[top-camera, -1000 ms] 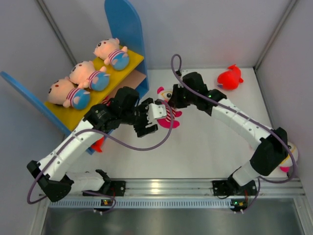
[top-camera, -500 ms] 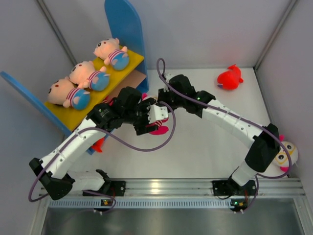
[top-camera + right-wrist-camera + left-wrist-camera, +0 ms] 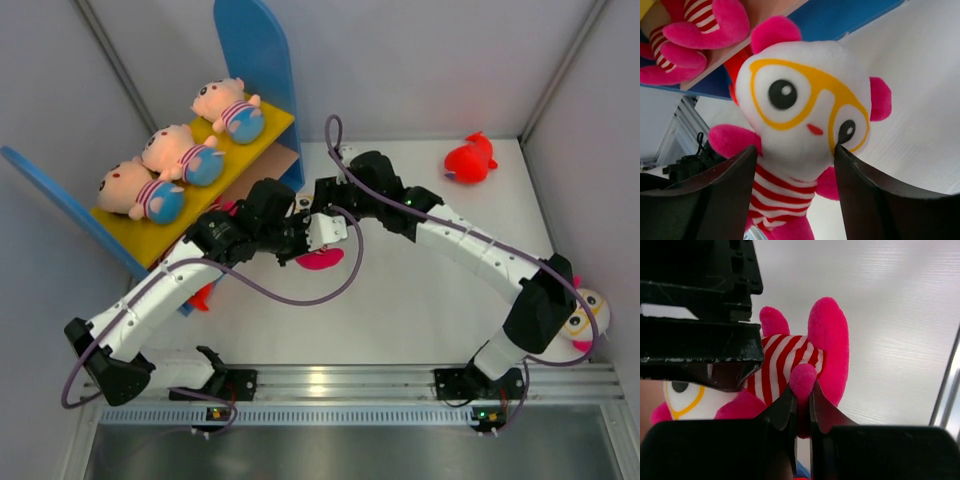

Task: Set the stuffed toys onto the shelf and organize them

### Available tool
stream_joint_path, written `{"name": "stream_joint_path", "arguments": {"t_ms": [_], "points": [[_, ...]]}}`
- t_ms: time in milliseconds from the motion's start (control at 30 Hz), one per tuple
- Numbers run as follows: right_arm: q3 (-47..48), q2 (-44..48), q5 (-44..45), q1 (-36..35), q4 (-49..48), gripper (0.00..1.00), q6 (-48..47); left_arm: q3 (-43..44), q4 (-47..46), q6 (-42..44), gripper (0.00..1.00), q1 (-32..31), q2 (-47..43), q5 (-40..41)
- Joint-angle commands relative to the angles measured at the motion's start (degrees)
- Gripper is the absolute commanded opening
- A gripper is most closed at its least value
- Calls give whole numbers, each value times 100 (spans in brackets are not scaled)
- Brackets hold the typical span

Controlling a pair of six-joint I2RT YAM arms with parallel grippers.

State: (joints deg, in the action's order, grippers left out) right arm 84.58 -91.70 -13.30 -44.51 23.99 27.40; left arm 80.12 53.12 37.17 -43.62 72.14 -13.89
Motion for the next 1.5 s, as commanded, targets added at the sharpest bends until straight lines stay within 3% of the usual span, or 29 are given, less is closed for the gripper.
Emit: {"name": "stream_joint_path", "arguments": {"t_ms": [0,100,233,400,700,1033,1467], "points": [[-317,599,274,214,-465,64,213,-101,-995,18,0,11,20,920],[-931,1055,512,644,-614,66,459,-172,-1760,177,0,213,195,1625],[-1628,1654,749,1268,-650,66,592,-233,-2560,562,0,599,546,1618],[-1839,2068,1163,1436,-308,66,354,-277,-3351,607,0,1188,810,1469],[-1804,2007,1110,1454,-298,66,301,-435,-3783,380,0,1864,907,1248],[-1901,2068,1066,1445,-281,66,310,-1481,-4328,-7,0,2673,573,923],[-1954,2112,1110,1445,-263,66,301,-1850,-4372,-860,0,2850,143,1810]]}}
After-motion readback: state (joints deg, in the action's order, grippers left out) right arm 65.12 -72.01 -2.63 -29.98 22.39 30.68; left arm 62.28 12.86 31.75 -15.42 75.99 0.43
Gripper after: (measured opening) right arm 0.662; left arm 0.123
